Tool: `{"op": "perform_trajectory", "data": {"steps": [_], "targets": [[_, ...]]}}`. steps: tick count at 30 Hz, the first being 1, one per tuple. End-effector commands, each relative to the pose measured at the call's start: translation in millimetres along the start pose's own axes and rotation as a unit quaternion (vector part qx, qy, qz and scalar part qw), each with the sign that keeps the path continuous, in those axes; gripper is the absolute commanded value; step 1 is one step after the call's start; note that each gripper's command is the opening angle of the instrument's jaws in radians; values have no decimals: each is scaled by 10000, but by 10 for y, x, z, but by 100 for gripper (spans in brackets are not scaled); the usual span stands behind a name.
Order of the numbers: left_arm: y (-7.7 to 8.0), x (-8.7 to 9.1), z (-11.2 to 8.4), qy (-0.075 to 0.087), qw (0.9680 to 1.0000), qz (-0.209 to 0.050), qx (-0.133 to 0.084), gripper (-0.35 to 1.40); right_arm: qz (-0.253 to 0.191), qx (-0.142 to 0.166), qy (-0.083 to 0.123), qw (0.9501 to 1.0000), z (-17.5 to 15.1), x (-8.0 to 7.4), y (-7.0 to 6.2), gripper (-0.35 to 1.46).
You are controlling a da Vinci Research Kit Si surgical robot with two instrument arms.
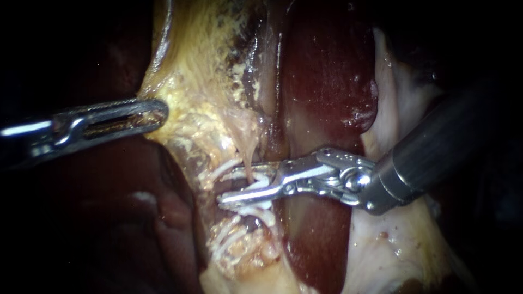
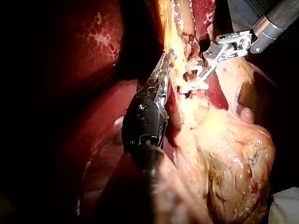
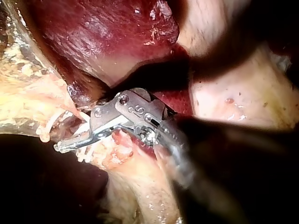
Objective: Clipping third clip right tube
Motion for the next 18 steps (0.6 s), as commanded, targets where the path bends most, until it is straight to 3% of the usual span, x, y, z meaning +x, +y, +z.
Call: {"op": "perform_trajectory", "data": {"steps": [1,9,12,13,18], "targets": [[0,0,0,0,10000,0,1,-35,80,-5,2,10000,0,0,0,40],[0,0,0,-7,10000,0,-12,-35,441,-105,70,9989,-2,2,3,21],[0,0,0,-7,10000,-1,-13,-35,470,-172,114,9987,-4,3,6,-9],[0,0,0,-7,10000,0,-13,-35,530,-245,93,9983,-4,3,6,-33],[0,0,0,-7,10000,-1,-13,-35,614,-557,-15,9966,-6,2,8,-35]]}}
